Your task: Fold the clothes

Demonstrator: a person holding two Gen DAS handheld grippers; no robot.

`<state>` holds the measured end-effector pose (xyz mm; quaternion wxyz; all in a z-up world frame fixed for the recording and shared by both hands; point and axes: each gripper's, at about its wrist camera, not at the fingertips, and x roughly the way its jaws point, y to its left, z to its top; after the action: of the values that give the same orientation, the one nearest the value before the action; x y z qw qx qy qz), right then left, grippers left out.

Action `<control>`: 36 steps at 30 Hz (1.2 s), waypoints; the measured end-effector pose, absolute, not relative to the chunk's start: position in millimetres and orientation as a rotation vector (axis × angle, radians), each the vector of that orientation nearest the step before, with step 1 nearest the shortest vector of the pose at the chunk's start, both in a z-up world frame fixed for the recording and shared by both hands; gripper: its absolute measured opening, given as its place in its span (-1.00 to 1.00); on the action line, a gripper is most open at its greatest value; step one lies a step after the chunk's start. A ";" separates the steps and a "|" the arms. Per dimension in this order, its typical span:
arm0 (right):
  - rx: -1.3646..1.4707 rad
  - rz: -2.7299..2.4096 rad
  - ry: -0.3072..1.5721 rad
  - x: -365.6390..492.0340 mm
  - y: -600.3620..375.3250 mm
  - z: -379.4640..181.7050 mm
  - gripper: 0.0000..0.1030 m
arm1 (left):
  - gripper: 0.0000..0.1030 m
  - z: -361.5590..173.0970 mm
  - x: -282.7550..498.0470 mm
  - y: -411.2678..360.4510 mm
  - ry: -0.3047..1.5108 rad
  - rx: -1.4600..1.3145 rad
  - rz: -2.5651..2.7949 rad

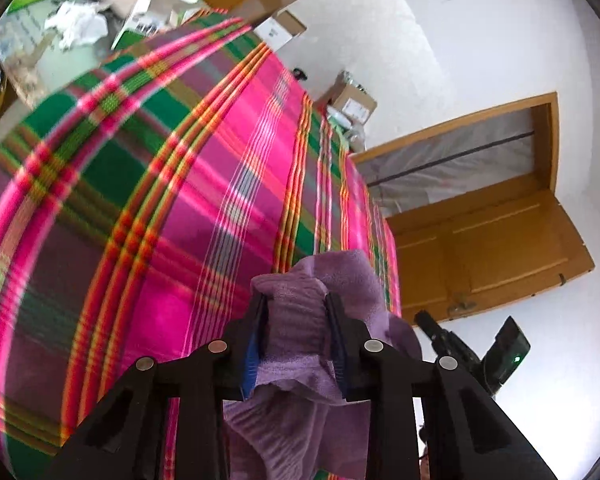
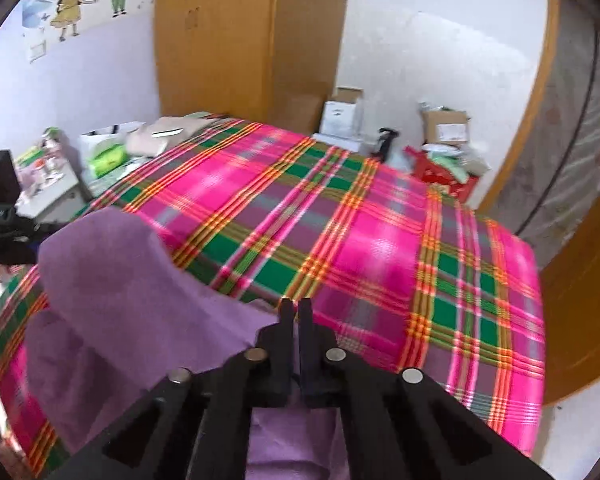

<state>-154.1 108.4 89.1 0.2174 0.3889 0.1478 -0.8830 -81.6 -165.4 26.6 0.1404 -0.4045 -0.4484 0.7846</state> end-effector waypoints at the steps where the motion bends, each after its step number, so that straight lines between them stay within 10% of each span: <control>1: 1.086 -2.429 0.421 -154.5 108.0 87.2 -0.68 | -0.41 27.2 -82.1 -166.7 -1.297 -1.168 2.273; 4: 1.108 -2.384 0.471 -154.8 104.1 79.4 -0.11 | -0.41 27.3 -86.6 -170.3 -1.303 -1.169 2.284; 11: 1.307 -2.268 0.634 -179.5 97.1 42.3 -0.10 | -0.42 25.6 -83.9 -179.3 -1.290 -1.178 2.315; 12: 1.334 -2.248 0.597 -182.2 98.6 39.8 -0.14 | -0.42 25.3 -85.0 -178.9 -1.277 -1.185 2.323; 14: 1.323 -2.251 0.566 -181.7 99.1 42.5 -0.93 | -0.42 24.8 -87.2 -180.3 -1.278 -1.188 2.330; 36: 1.204 -2.554 0.439 -272.8 63.7 65.8 -0.93 | -0.56 38.5 -158.5 -214.5 -1.291 -1.114 2.488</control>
<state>-272.8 63.7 65.8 0.1415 0.4171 0.1520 -0.8848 -158.5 -214.5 38.5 0.0625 -0.3687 -0.4270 0.8233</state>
